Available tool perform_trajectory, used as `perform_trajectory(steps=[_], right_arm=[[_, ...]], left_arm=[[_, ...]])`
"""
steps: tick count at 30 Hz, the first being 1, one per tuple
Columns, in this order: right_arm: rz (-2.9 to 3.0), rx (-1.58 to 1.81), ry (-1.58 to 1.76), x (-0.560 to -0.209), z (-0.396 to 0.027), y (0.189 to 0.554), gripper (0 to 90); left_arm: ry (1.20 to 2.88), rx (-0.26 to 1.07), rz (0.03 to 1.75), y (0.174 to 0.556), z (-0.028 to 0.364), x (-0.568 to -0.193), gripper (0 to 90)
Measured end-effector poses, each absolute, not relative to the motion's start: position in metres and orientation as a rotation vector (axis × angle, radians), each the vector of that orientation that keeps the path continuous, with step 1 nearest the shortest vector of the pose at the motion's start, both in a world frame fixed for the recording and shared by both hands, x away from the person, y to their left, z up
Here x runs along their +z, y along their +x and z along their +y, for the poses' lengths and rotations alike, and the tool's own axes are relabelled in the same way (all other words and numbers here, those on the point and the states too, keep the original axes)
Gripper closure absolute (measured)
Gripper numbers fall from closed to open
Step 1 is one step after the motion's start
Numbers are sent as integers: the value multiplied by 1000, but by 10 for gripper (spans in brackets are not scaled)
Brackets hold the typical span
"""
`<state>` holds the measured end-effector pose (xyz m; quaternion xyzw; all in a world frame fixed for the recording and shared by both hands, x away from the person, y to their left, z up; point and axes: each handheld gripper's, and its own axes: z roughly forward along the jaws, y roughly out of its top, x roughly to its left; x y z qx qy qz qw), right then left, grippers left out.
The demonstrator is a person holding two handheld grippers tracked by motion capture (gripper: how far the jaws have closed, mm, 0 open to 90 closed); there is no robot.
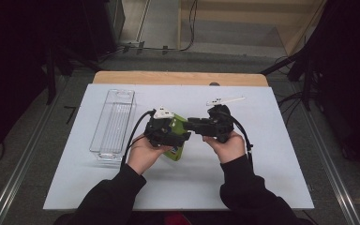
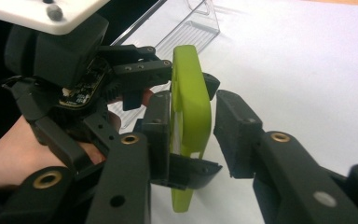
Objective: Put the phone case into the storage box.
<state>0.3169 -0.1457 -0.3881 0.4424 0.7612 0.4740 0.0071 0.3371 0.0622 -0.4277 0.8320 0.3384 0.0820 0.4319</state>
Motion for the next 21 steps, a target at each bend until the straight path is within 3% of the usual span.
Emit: perform_trajectory(steps=[11,21], right_arm=[[2328,1494,1407,-381,-170,316,438],[2326,1444,1353,-394,-182,318,369]], left_arm=[[2072,149,852,340,68,-423,168],[2088,121,833,340,70,-416,169]])
